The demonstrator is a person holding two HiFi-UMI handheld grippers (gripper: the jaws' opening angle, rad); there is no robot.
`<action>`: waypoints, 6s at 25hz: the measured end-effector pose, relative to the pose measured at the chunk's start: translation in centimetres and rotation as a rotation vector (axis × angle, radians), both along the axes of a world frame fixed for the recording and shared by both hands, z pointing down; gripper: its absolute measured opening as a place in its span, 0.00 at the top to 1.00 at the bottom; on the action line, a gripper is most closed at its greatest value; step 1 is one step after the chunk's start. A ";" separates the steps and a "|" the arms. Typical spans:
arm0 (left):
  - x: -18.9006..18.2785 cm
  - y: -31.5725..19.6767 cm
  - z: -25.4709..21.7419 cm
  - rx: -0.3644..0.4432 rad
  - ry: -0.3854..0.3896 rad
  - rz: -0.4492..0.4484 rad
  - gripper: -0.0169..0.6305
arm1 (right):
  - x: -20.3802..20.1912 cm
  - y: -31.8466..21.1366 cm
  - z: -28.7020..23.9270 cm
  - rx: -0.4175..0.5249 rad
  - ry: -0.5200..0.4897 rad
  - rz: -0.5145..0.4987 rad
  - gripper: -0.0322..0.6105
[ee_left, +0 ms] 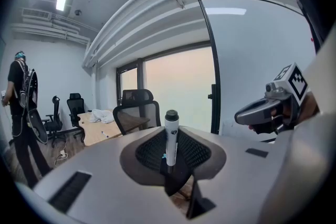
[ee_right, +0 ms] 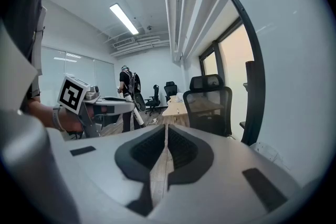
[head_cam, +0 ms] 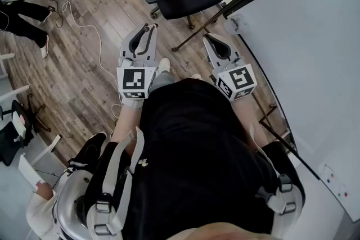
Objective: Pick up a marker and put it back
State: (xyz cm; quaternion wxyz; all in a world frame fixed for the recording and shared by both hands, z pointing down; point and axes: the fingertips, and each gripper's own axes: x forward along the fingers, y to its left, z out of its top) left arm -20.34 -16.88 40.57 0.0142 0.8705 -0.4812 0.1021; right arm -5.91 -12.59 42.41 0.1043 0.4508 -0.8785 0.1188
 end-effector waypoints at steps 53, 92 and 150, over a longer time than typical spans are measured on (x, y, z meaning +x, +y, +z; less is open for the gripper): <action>22.1 -0.9 -2.2 0.052 0.033 0.649 0.86 | 16.4 7.8 -0.7 0.001 0.037 0.645 0.91; 29.8 3.1 2.9 -0.043 -0.034 0.978 0.86 | 18.4 15.0 2.0 -0.102 0.006 0.988 0.91; 29.7 2.9 6.7 -0.069 -0.152 0.890 0.84 | 19.3 16.2 2.7 -0.124 0.009 0.948 0.91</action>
